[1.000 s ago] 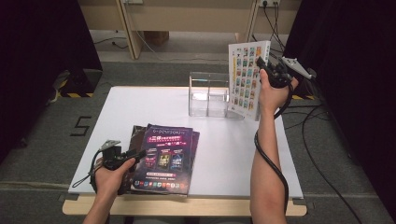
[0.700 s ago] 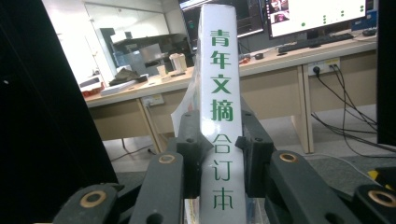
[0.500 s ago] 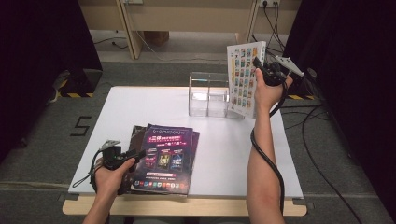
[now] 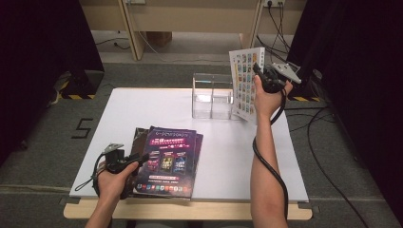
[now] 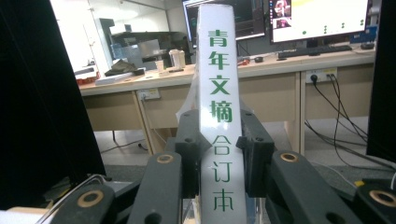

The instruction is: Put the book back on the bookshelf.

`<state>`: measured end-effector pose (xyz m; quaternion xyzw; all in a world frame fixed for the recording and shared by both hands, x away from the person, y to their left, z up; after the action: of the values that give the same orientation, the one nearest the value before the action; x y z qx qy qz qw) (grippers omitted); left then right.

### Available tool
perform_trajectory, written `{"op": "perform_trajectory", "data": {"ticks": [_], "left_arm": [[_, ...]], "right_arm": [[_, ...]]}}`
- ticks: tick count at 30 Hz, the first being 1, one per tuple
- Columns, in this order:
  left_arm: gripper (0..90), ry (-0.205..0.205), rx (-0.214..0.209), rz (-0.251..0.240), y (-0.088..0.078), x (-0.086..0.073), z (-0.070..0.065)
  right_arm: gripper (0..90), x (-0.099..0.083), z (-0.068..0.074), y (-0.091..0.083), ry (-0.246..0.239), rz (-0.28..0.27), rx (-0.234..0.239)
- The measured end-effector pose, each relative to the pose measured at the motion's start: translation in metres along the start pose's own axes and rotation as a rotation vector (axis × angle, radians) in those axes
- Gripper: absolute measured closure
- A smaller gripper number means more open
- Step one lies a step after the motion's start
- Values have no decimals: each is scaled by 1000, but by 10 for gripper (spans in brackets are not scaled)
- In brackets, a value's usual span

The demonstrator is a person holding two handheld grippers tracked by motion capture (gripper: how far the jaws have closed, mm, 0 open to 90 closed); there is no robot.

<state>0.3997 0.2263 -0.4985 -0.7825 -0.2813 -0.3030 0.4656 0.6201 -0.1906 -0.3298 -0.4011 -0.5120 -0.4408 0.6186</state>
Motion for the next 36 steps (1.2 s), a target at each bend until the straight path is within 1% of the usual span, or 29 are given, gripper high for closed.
{"op": "perform_trajectory", "data": {"ticks": [2,4,6,7,8,9,10,11,12,13,14,15,18,19,20,21,22,23,24,30,36], "left_arm": [[483,1,-2,0,0,0,-1],[483,1,-2,-1,0,0,-1],[484,2,-1,-2,-1,0,-1],[483,1,-1,-2,-1,0,-1],[483,1,-1,-3,-1,0,-1],[484,1,-2,-3,-1,0,-2],[484,0,-4,-2,-2,0,-2],[484,1,-5,-4,-2,0,-3],[484,1,-5,-4,-2,0,-3],[483,3,-6,-4,-2,0,-3],[483,2,-6,-4,-2,0,-3],[484,2,-6,-4,-3,0,-3],[484,0,-6,-8,-2,0,-4],[483,0,-7,-8,-2,0,-4],[483,0,-7,-7,-2,0,-5],[484,2,-9,-2,-2,-1,-5],[484,2,-9,-2,-2,-1,-5],[484,3,-9,-1,-2,-1,-5],[484,3,-8,-3,-2,-1,-6],[484,7,-9,-6,-3,0,-7],[483,6,-7,-7,-4,0,-7]], "right_arm": [[720,-2,4,-7,-3,5,21],[717,-2,4,-10,-7,9,20],[713,-3,6,-16,-8,21,34],[714,-4,8,-20,-6,33,30],[714,-4,8,-23,-22,37,27],[714,-5,8,-30,-19,53,26],[714,-5,8,-30,-19,53,26],[711,-6,8,-37,-23,67,19],[711,-6,8,-37,-23,67,19],[708,-8,8,-44,-18,80,26],[708,-8,8,-44,-18,80,26],[707,-9,8,-52,-23,98,27],[703,-11,7,-59,-19,113,34],[702,-12,7,-62,-9,120,39],[709,-15,6,-70,-10,139,39],[713,-16,6,-73,-23,144,38],[713,-16,6,-73,-23,144,38],[714,-18,6,-79,-25,155,35],[714,-18,6,-79,-25,155,35],[715,-25,5,-95,-24,167,27],[712,-30,6,-107,-34,174,5]]}}
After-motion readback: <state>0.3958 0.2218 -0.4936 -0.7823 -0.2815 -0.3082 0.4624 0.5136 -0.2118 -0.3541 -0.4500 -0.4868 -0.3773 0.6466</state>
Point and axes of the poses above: each handheld gripper's, and its own axes: y roughly forward along the jaws, x roughly out of its top, z roughly to its left, the point moved 7 cm from there along y, roughly forward along the jaws, and after that the axes turned 2 degrees about x, right-handed, at the moved point
